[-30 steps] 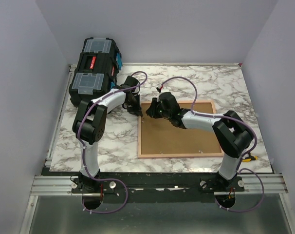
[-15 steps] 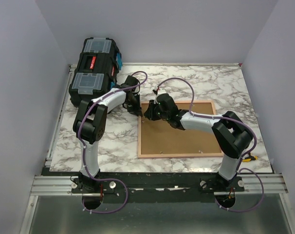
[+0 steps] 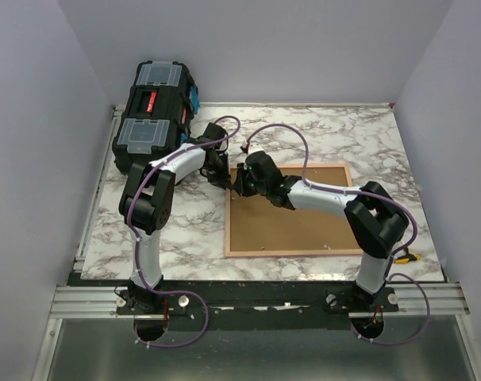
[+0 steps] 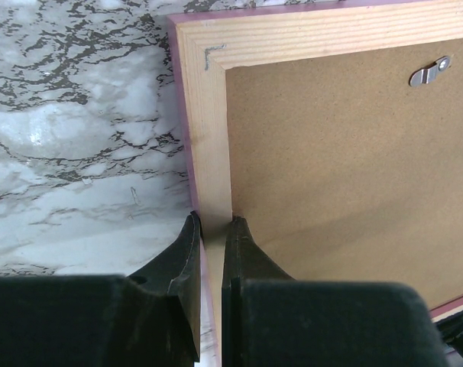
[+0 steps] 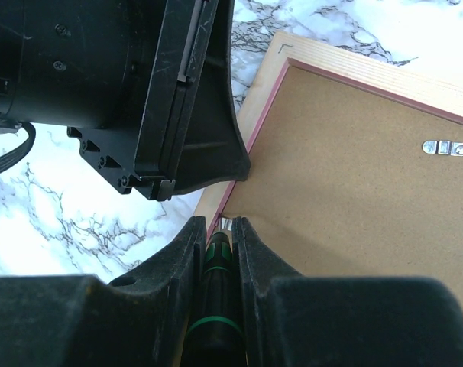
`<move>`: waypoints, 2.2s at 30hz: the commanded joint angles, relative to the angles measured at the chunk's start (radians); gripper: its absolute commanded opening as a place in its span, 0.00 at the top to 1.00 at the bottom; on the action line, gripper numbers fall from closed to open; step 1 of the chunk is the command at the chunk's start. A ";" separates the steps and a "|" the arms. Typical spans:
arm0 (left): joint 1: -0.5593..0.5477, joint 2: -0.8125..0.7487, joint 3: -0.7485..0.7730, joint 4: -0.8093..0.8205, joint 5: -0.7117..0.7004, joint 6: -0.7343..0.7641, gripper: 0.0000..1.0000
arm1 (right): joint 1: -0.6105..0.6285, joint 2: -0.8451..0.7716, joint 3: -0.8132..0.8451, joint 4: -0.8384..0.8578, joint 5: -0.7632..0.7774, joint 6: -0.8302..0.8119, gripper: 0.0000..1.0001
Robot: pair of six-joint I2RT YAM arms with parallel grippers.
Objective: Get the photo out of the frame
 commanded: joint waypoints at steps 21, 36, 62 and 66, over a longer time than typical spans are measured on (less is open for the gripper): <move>0.019 0.029 0.048 -0.016 0.019 0.005 1.00 | 0.054 -0.029 -0.049 -0.190 -0.123 -0.050 0.99; 0.022 0.041 0.064 -0.026 0.010 0.008 1.00 | 0.088 -0.036 -0.079 -0.215 -0.211 -0.193 0.99; 0.035 0.044 0.095 -0.042 0.005 0.013 1.00 | 0.140 -0.214 -0.173 -0.161 0.041 -0.139 0.99; 0.035 -0.010 0.066 -0.038 0.007 0.016 0.82 | 0.138 -0.330 -0.213 -0.091 0.116 -0.065 0.99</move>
